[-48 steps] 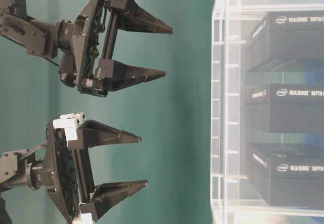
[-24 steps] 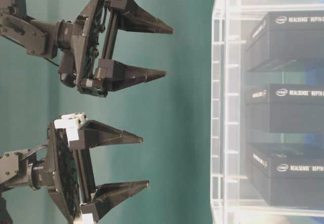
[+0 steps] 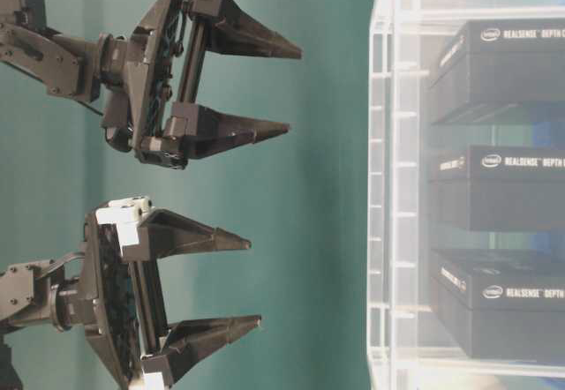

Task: Take the box out of the case with both arms.
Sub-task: 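Lower left gripper onto left box and right gripper onto right box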

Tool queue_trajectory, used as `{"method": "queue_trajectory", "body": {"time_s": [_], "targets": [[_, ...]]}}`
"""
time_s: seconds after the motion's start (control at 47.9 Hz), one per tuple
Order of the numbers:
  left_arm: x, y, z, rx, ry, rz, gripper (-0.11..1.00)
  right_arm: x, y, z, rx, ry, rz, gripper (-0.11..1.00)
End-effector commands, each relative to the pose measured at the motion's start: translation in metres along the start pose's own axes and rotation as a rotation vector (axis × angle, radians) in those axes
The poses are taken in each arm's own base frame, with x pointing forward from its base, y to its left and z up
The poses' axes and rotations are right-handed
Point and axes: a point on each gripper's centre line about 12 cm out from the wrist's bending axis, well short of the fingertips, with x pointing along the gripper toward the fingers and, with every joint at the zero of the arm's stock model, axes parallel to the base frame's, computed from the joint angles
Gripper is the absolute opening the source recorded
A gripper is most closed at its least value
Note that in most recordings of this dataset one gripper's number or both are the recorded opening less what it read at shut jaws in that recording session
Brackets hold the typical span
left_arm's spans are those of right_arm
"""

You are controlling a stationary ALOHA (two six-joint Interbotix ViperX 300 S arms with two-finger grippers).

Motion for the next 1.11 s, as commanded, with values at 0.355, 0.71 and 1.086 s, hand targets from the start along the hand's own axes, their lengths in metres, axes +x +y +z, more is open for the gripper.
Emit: {"method": "queue_trajectory", "body": {"time_s": [0.355, 0.71, 1.086], "targets": [[-0.009, -0.001, -0.001, 0.005, -0.015, -0.024, 0.86, -0.012, 0.002, 0.001, 0.003, -0.011, 0.032, 0.95], [-0.008, 0.0, -0.001, 0.001, -0.012, -0.02, 0.86, -0.011, 0.002, 0.0, -0.001, -0.009, 0.028, 0.95], [0.017, 0.001, -0.004, 0.009, -0.029, -0.027, 0.86, 0.01, -0.003, -0.007, -0.013, 0.004, -0.016, 0.95]]}}
